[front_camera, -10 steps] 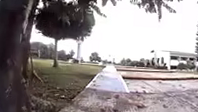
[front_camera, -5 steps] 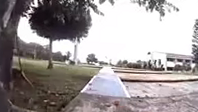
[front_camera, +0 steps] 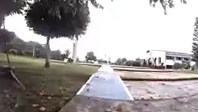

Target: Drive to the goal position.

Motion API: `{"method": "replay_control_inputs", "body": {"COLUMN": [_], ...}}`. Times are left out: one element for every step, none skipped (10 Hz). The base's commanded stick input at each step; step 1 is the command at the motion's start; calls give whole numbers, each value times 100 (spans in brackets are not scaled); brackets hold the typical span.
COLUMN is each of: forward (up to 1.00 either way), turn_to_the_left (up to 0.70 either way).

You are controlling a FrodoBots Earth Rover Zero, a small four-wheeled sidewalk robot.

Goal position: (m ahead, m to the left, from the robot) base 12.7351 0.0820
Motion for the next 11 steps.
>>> {"method": "replay_control_inputs", "body": {"forward": [50, 50, 50, 50, 50, 50, 50, 50, 50, 50, 50], "turn_to_the_left": [0, 0, -33, -50, -32, 0, 0, 0, 0, 0, 0]}}
